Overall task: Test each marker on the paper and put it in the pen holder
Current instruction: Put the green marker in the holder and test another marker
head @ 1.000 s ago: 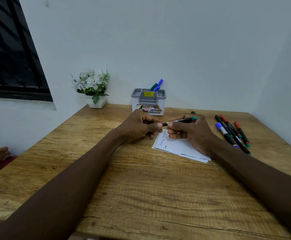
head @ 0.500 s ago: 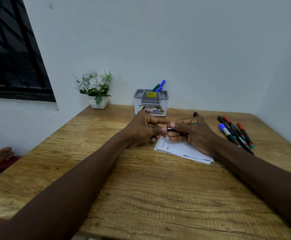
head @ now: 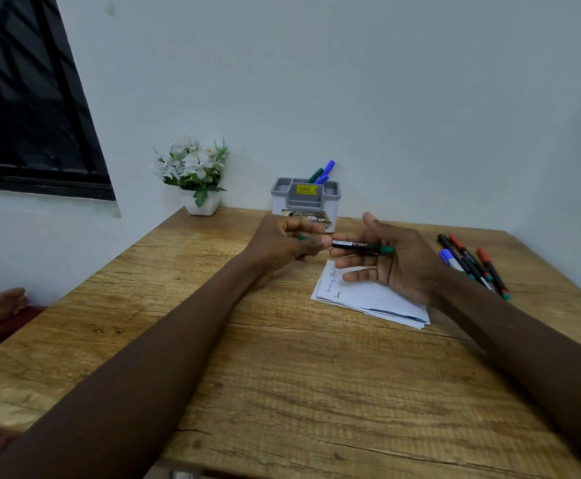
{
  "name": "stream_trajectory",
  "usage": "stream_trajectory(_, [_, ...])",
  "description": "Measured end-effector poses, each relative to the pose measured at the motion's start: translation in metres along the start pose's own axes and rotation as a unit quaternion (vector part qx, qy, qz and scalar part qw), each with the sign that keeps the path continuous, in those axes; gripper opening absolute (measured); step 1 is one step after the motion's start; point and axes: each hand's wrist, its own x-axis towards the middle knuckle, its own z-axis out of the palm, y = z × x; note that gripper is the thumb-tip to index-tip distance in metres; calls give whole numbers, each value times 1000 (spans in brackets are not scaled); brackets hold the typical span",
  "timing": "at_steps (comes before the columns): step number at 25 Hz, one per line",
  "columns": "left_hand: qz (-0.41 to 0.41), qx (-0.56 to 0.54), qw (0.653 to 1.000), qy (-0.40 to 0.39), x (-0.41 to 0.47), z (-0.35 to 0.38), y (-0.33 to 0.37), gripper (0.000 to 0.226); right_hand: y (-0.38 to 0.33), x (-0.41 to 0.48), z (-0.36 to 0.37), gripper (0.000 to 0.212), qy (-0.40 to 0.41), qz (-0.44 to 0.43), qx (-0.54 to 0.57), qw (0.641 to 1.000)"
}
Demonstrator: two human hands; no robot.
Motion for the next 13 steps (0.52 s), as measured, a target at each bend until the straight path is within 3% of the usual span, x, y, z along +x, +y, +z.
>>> stream_trajectory(2, [-12, -32, 999, 32, 2, -1, -3, 35, 1, 2, -1, 49, 4, 23, 20, 1000])
stream_trajectory(5, [2, -80, 996, 42, 2, 3, 0, 40, 5, 6, 0, 30, 16, 15, -78, 997])
stream_trajectory(7, [14, -102, 994, 34, 1, 7, 5, 40, 6, 9, 1, 30, 6, 10, -145, 989])
stream_trajectory(10, [12, -117, 992, 50, 3, 8, 5, 30, 0, 12, 8, 35, 14, 4, -143, 990])
stream_trajectory(12, [13, -66, 993, 99, 4, 6, 0, 19, -3, 16, 12, 47, 60, -13, -89, 994])
stream_trajectory(13, [26, 9, 993, 119, 4, 4, -3, 15, -4, 18, 10, 54, 91, -24, -69, 993])
